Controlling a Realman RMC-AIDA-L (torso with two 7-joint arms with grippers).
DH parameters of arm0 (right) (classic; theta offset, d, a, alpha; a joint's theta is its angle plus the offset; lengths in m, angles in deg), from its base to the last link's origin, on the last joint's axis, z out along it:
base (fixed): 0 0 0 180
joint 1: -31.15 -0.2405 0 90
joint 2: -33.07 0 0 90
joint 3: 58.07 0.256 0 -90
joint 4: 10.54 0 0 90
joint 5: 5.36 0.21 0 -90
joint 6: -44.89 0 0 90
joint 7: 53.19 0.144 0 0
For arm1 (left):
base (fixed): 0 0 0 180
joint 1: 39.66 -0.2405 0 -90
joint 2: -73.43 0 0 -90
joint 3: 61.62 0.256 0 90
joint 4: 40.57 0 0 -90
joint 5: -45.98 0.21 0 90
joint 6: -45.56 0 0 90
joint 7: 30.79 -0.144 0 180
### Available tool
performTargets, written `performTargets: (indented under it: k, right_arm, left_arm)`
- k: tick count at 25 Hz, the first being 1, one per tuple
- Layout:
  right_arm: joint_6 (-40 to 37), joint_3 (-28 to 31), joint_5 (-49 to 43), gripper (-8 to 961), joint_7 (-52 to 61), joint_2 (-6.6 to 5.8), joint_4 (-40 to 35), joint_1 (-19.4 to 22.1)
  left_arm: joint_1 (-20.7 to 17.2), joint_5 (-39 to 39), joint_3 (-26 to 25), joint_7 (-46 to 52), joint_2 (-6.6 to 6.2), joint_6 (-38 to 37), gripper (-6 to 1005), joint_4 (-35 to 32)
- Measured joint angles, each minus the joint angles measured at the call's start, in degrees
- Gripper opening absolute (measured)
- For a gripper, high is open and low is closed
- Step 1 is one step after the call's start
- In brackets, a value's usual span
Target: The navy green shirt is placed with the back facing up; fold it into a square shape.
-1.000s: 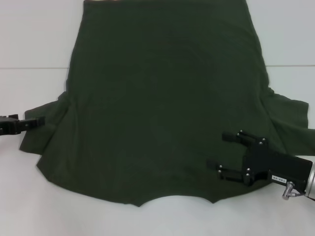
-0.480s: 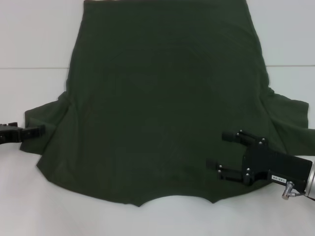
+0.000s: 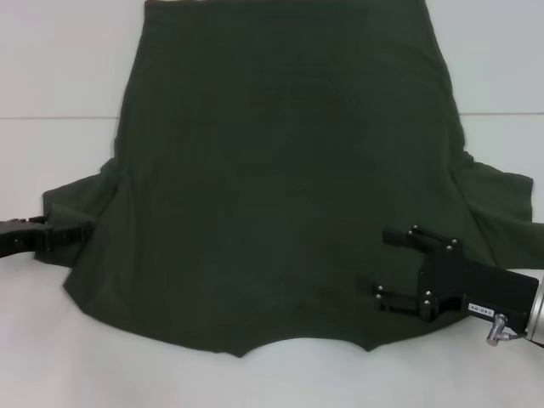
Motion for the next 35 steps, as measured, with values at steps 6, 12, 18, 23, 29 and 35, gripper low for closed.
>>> performTargets:
  k: [6,12,18,23,29,35]
  right_arm:
    - [-0.13,0.00,0.00,911,0.00,0.00,0.00,0.13]
    - [-0.38,0.00,0.15,912,0.00,0.00,0.00,0.35]
    - [-0.48,0.00,0.23,912,0.00,0.00,0.00,0.32]
    - [-0.53,0.00,0.32,911,0.00,0.00,0.00,0.17]
    - [-0.34,0.00,0.32,911,0.00,0.00,0.00,0.02]
    - [-0.20,0.00,0.33,911,0.00,0.00,0.00,0.02]
  left_arm:
    - [0.28,-0.10,1.72,0.15,0.11,-0.20,862,-0.08]
    - [-0.01,-1.13,2.39,0.26,0.48,0.72,834,-0.73]
    - [0.12,-0.97,2.63,0.22,0.47,0.79,699,-0.83]
    - [0.31,-0.93,2.69,0.13,0.45,0.82,509,-0.92]
    - [0.41,-0.91,3.11,0.12,0.43,0.80,225,-0.97]
    - [0.43,-1.18,3.14,0.11,0.38,0.35,56,-1.09]
